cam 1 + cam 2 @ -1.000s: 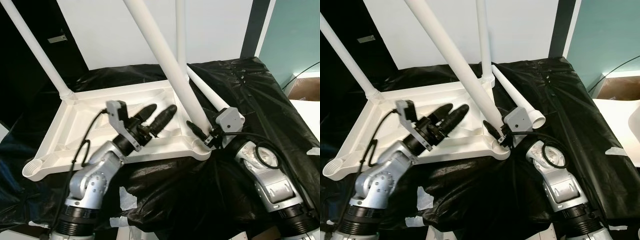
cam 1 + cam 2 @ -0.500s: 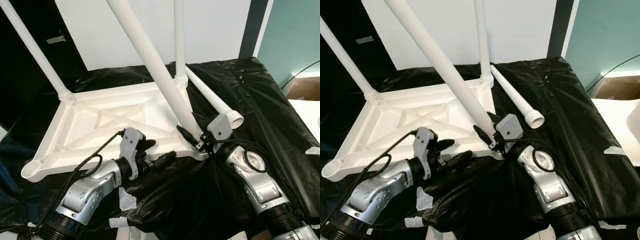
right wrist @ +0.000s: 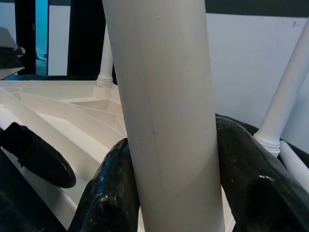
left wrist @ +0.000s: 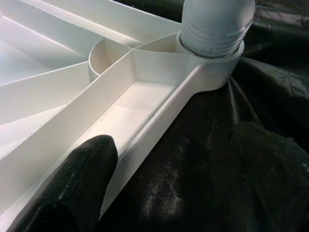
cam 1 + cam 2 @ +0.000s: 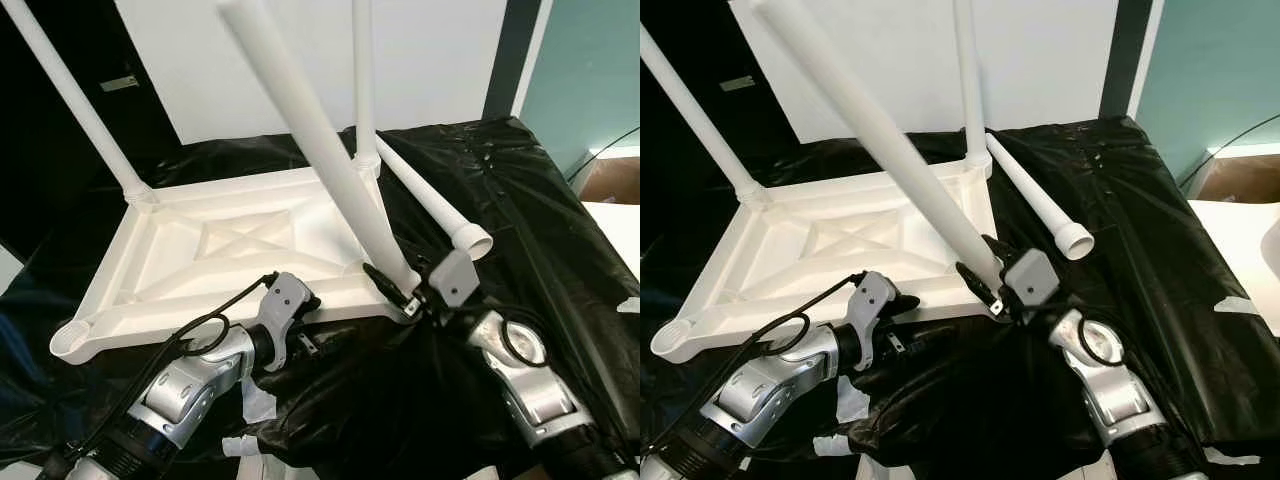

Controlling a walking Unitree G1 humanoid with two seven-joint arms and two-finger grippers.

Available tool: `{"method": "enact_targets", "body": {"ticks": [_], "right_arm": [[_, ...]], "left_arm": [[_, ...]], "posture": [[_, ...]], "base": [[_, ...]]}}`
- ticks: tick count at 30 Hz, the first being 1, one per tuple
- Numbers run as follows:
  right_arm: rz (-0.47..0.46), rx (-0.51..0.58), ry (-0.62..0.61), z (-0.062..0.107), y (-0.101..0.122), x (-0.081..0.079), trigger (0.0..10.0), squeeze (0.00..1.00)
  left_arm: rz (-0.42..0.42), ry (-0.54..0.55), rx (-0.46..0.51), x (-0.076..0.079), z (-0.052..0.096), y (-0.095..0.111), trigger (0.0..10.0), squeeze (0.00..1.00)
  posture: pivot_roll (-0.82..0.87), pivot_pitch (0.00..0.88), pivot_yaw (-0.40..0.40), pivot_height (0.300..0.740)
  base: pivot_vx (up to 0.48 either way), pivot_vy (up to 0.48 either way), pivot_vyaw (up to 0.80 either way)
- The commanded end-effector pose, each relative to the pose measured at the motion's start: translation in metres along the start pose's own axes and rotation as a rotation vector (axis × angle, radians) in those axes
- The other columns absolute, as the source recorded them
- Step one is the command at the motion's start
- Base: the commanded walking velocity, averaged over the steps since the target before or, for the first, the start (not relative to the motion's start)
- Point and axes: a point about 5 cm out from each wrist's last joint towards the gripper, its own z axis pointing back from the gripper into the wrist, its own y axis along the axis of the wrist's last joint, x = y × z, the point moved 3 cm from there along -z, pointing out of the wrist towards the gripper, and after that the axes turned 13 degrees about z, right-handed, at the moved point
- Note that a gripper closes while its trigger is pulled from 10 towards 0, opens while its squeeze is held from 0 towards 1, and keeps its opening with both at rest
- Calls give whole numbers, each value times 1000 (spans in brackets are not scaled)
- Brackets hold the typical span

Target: Building children table

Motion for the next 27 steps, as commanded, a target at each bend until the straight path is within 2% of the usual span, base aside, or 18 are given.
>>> {"method": "enact_targets", "body": {"ticks": [1,5,6,9,10,14,17,18,19,20,21,27], "right_arm": [[-8,-44,24,7,-11,-9,0,0],[-31,-60,12,9,-17,-11,0,0],[-60,-74,2,10,-20,-10,0,0],[-79,-80,-5,10,-21,-10,0,0],[-115,-92,-18,11,-22,-9,0,0],[-312,-179,-37,16,-34,-16,0,0],[-342,-194,-33,17,-36,-18,0,0],[-379,-206,-26,18,-37,-20,0,0],[-424,-214,-14,19,-38,-24,0,0],[-457,-219,-3,20,-38,-27,0,0],[-489,-223,10,22,-37,-29,0,0],[-525,-243,61,26,-38,-33,0,0]], "left_arm": [[-7,-262,-103,17,3,-12,10000,0],[-22,-257,-111,15,0,-11,10000,0],[-21,-260,-113,15,0,-11,5255,0],[-21,-262,-114,16,0,-11,5255,0],[-21,-267,-114,16,1,-11,0,0],[-25,-284,-120,19,2,-13,0,0],[-26,-284,-120,19,2,-13,0,0],[-29,-282,-120,18,2,-13,431,0],[-39,-277,-119,18,1,-13,4039,0],[-45,-271,-118,16,0,-12,10000,0],[-49,-266,-118,15,-1,-12,10000,0],[-52,-264,-117,15,-2,-11,10000,0]], "posture": [[-114,0,130,740],[-110,0,133,740],[-107,0,133,740],[-104,0,132,740],[-103,0,134,740],[-103,0,136,740],[-105,0,137,740],[-105,0,137,740],[-105,0,137,740],[-112,0,141,740],[-112,0,141,740],[-112,0,141,740]], "base": [[0,0,0],[0,0,0],[0,0,0],[0,0,0],[0,0,0],[0,0,0],[0,0,0],[0,0,0],[0,0,0],[0,0,0],[0,0,0],[0,0,0]]}}
